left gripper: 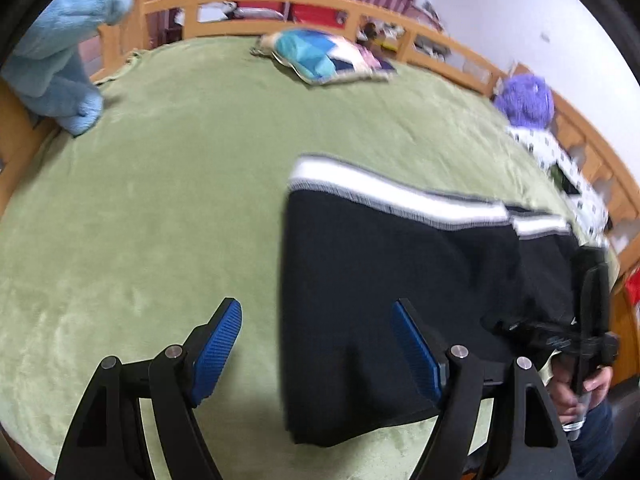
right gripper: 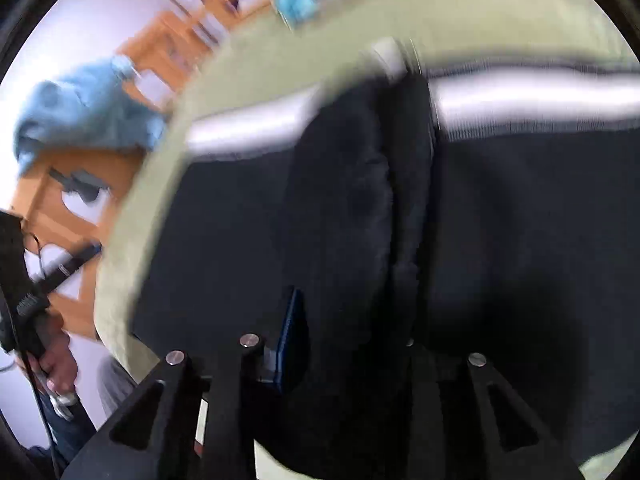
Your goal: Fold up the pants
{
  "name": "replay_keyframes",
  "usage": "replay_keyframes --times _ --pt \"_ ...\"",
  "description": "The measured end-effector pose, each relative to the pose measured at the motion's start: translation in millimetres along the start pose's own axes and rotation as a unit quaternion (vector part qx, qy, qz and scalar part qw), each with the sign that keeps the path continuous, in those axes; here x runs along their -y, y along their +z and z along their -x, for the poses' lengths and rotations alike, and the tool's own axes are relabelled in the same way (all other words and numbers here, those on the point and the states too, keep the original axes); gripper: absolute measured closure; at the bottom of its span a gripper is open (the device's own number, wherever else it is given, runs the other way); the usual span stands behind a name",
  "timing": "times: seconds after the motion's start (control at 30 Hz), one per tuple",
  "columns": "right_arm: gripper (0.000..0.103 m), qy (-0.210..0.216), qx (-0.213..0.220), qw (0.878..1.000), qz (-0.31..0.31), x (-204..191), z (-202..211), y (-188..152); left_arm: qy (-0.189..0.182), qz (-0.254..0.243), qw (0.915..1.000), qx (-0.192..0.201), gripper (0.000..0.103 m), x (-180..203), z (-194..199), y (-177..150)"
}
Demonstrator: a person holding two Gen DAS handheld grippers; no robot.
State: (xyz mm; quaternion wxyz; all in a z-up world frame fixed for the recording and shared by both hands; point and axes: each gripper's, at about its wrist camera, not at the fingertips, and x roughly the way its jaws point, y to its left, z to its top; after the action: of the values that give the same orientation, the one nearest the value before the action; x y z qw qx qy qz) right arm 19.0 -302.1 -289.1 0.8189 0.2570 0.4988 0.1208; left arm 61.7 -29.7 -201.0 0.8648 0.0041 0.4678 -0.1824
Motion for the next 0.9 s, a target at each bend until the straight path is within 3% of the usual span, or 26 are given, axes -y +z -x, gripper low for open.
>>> replay_keyframes --times 0.1,0.23,0.3,0.43,0.5,0.6,0.67,0.73,0.83,0.87,0.9 --pt "0.066 -0.017 0.017 1.000 0.012 -2.1 24.1 -4.7 0.019 -0.010 0.9995 -0.025 0.027 10.6 -18.2 -11.3" --pt "0.058 -0.063 0.062 0.994 0.064 -19.0 55.6 -4.8 0.046 -0.035 0.9935 -0.098 0.026 23.7 -54.7 -40.1" --pt "0.058 -0.064 0.088 0.991 0.078 -27.5 61.6 1.6 0.049 -0.039 0.9948 -0.080 0.026 25.0 -52.8 -45.4" --pt "0.059 -0.052 0.114 0.988 0.090 -33.9 48.5 35.0 -0.002 0.005 0.9958 -0.091 0.027 8.0 -36.9 -29.3" --pt "0.068 -0.058 0.118 0.988 0.087 -29.6 33.8 52.5 0.010 -0.001 0.9969 -0.078 0.027 5.2 -29.1 -23.1" --pt "0.089 -0.104 0.070 0.991 0.051 2.7 3.9 77.2 0.031 -0.011 0.9976 -0.061 0.027 4.8 -20.6 -14.5" --pt "0.093 -0.088 0.042 0.995 0.008 27.1 -11.3 84.4 0.020 -0.004 0.9979 -0.061 0.027 3.8 -20.3 -9.8" --pt "0.093 -0.070 0.042 0.997 -0.001 32.6 -3.6 83.6 0.015 0.002 0.9980 -0.062 0.027 3.8 -23.3 -6.6" --pt "0.091 -0.082 0.048 0.995 0.020 24.0 16.6 76.3 0.015 0.003 0.9982 -0.058 0.027 7.9 -30.6 -5.1" --pt "0.088 -0.087 0.058 0.994 0.028 21.9 28.6 71.2 0.015 0.004 0.9985 -0.053 0.027 7.5 -31.3 -4.5" --pt "0.077 -0.098 0.069 0.992 0.034 21.9 42.3 64.1 0.012 0.005 0.9989 -0.045 0.028 6.4 -31.3 -4.0"
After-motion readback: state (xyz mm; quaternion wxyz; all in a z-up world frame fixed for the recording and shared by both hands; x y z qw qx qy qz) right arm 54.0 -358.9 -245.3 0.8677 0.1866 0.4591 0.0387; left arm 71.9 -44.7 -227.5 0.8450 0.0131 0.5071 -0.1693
